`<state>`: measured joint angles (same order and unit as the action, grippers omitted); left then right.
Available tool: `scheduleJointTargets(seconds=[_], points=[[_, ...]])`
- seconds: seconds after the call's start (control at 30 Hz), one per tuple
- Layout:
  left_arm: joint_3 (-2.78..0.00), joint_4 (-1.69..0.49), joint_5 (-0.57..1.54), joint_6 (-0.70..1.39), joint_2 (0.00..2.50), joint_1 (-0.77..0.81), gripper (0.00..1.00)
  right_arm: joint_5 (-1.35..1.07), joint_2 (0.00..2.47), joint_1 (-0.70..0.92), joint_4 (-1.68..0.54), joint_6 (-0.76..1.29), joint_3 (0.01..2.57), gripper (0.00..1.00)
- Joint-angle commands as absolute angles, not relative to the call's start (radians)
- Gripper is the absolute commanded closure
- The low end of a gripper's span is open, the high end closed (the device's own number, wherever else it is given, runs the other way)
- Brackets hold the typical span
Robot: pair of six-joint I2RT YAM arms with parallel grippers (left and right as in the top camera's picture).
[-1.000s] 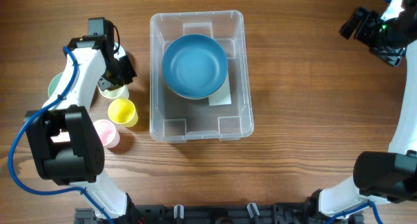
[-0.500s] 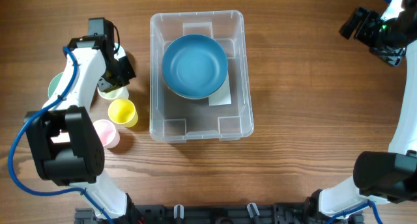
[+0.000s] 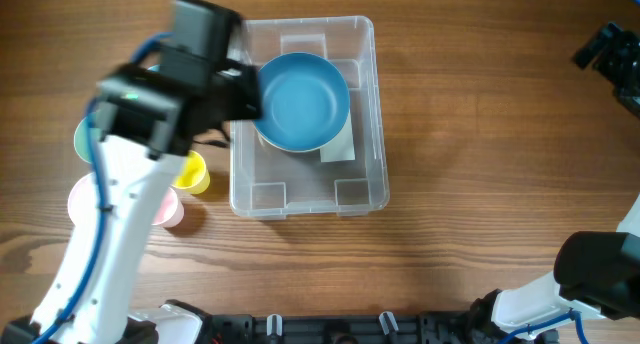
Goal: Pack container
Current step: 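Carry the cream cup into the bin's front right corner and release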
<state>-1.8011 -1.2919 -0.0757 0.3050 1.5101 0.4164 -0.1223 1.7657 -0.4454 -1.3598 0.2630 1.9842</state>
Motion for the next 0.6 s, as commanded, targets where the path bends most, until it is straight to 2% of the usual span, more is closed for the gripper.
scheduleJointTargets(seconds=[0.0, 0.23, 0.57], points=[[-1.804, -1.288, -0.046, 0.293, 1.586, 0.603, 0.96, -0.106, 1.775, -0.447, -1.363, 0.262, 1.981, 0.01], [-1.804, -1.28, 0.044, 0.296, 1.826, 0.768, 0.96, -0.106, 1.775, -0.447, -1.368, 0.263, 1.981, 0.0], [-1.803, -1.272, 0.138, 0.295, 2.045, 0.811, 0.96, -0.107, 1.774, -0.447, -1.367, 0.263, 1.981, 0.01]])
